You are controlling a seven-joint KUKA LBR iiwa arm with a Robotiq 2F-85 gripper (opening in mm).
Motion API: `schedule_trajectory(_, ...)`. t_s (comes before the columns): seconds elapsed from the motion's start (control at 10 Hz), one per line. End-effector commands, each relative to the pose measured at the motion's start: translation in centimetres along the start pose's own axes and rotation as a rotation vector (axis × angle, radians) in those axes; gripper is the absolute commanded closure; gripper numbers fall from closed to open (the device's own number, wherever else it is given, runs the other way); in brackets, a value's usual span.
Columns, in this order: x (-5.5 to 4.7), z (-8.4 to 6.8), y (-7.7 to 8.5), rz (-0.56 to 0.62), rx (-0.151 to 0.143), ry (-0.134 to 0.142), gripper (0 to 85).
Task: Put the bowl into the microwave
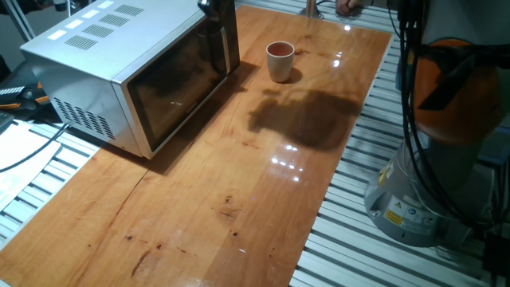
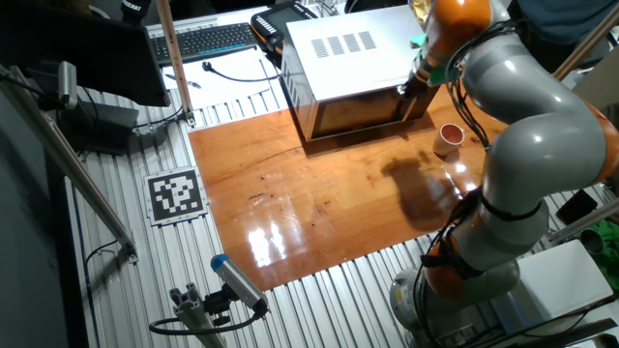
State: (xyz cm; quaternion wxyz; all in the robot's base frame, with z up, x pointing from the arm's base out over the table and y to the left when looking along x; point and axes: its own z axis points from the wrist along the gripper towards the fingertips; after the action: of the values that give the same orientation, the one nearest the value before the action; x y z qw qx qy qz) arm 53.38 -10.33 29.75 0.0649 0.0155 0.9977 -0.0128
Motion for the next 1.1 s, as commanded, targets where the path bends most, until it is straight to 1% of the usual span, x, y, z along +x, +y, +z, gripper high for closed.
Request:
schedule_trajectory(0.0, -0.4, -0.2, -0.7, 0.028, -0.012, 0.019, 85.0)
schedule_trajectory(0.1, -0.7, -0.4, -1.3, 0.021, -0.022, 0.035, 85.0)
schedule_trajectory(0.3, -1.2, -0.8, -1.7, 0.022, -0.011, 0.037, 85.0)
schedule_trajectory(0.5, -1.5, -1.0, -1.5, 0.020, -0.011, 0.036, 85.0)
schedule_trajectory(0.7, -2.3, -1.7, -1.2, 0.010, -0.014, 0.050, 85.0)
schedule_trajectory(0.9, -2.4, -1.8, -1.1, 0.016, -0.003, 0.040, 85.0)
schedule_trajectory(1.0, -2.5, -2.1, -1.2, -0.005, -0.004, 0.045, 85.0)
